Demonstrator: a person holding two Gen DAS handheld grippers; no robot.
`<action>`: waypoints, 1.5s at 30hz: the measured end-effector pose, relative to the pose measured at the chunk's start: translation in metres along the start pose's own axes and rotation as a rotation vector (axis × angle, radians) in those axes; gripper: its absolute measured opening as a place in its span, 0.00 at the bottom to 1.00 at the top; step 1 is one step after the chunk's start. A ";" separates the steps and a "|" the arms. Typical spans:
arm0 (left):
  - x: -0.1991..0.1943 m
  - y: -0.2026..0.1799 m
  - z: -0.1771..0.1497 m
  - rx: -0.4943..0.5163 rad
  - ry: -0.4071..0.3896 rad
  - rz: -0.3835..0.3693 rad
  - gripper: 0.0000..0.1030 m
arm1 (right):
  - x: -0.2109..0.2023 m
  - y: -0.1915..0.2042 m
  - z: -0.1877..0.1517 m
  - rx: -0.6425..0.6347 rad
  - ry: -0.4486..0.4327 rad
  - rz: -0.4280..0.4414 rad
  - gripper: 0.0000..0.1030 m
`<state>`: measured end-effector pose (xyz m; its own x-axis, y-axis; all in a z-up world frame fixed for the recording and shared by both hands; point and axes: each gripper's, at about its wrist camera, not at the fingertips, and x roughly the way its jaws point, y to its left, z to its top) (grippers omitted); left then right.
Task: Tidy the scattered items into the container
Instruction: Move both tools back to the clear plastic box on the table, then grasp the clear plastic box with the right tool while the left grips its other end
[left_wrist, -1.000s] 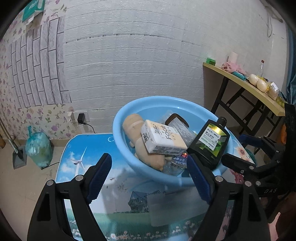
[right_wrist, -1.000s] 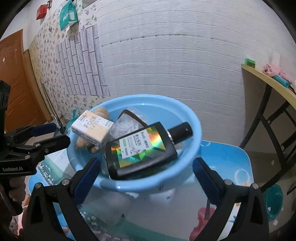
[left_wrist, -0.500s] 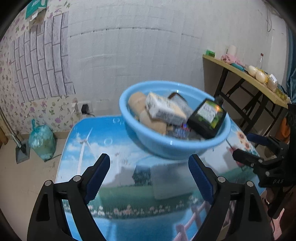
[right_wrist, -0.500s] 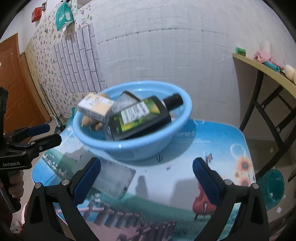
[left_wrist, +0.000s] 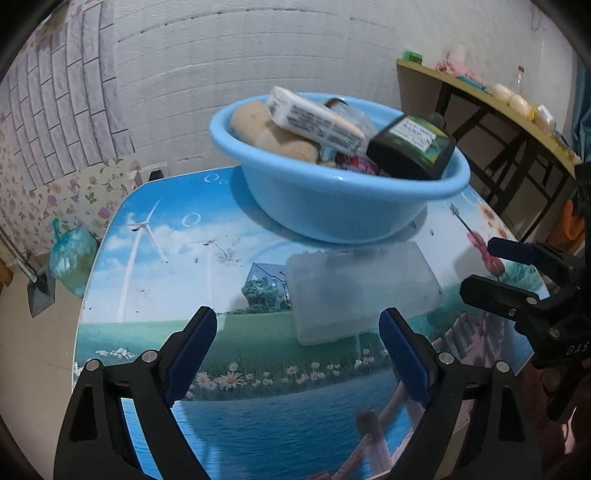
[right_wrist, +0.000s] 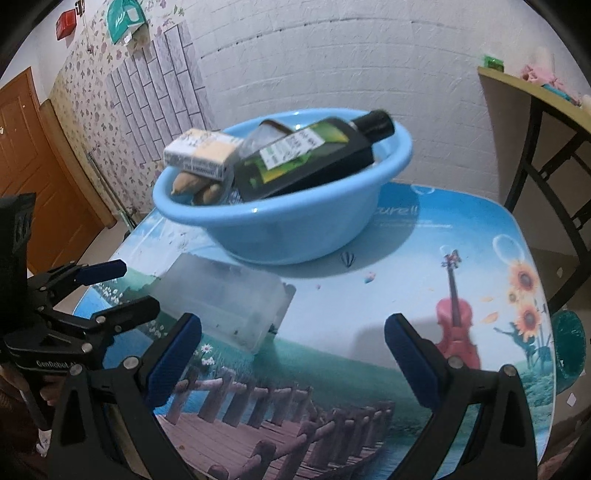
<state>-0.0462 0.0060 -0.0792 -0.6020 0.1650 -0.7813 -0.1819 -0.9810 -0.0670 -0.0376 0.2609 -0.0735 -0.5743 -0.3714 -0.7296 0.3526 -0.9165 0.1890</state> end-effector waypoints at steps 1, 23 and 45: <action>0.002 -0.001 -0.001 0.005 0.004 -0.004 0.87 | 0.002 0.000 -0.001 0.003 0.005 0.003 0.99; 0.037 -0.014 0.004 0.049 0.079 -0.083 0.88 | 0.046 0.010 0.005 0.053 0.100 0.099 0.99; 0.043 -0.034 0.005 0.037 0.063 -0.124 0.97 | 0.068 0.044 0.020 0.035 0.152 0.194 0.99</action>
<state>-0.0702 0.0467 -0.1073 -0.5230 0.2766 -0.8062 -0.2811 -0.9489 -0.1433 -0.0764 0.1926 -0.1018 -0.3800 -0.5166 -0.7673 0.4177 -0.8359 0.3560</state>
